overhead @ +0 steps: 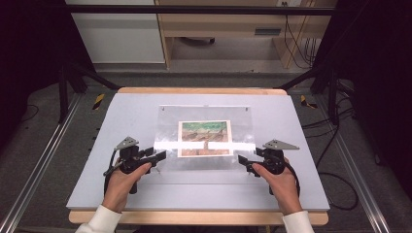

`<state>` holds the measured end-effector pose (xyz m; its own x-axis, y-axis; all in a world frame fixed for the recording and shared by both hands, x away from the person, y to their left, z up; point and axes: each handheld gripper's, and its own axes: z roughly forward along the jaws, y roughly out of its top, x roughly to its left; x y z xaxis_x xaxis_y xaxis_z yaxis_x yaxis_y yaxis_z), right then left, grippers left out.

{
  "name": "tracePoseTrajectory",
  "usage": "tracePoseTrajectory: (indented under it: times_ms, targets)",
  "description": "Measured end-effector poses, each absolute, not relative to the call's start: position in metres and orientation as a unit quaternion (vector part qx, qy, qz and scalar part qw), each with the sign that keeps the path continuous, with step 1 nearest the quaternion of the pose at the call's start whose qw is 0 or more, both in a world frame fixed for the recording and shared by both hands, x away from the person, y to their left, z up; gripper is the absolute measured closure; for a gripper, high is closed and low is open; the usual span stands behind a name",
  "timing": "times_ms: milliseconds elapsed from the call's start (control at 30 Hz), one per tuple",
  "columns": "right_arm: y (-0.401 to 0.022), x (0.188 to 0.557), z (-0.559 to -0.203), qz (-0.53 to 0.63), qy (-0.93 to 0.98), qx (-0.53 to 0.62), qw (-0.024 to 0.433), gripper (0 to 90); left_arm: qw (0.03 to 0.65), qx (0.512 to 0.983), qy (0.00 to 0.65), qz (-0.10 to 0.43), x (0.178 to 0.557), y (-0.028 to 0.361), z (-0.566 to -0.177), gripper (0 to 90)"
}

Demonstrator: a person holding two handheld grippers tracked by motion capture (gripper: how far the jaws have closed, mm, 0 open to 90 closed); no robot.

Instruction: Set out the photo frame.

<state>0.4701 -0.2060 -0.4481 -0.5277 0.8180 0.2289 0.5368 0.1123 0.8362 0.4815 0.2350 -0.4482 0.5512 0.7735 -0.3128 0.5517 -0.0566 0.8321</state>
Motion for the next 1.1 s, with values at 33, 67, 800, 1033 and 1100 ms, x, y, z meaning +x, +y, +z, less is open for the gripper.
tracePoseTrajectory:
  times_ms: [33, 67, 800, 1033, 1100]
  targets:
    - [-0.206, 0.470, -0.448, 0.480, 0.730, 0.463, 0.147, 24.6, 0.508, 0.719, 0.461, 0.110, 0.481, 0.235, -0.448, 42.4]
    - [-0.206, 0.469, -0.448, 0.479, 0.731, 0.463, 0.148, 25.1, 0.508, 0.718, 0.461, 0.112, 0.480, 0.235, -0.447, 42.6]
    - [-0.207, 0.481, -0.444, 0.483, 0.722, 0.461, 0.177, 34.1, 0.514, 0.709, 0.461, 0.145, 0.490, 0.231, -0.446, 46.1]
    - [-0.206, 0.477, -0.444, 0.480, 0.725, 0.457, 0.187, 34.6, 0.508, 0.713, 0.458, 0.154, 0.487, 0.230, -0.444, 46.1]
    - [-0.206, 0.475, -0.443, 0.478, 0.726, 0.457, 0.189, 35.0, 0.507, 0.714, 0.458, 0.154, 0.486, 0.229, -0.443, 46.1]
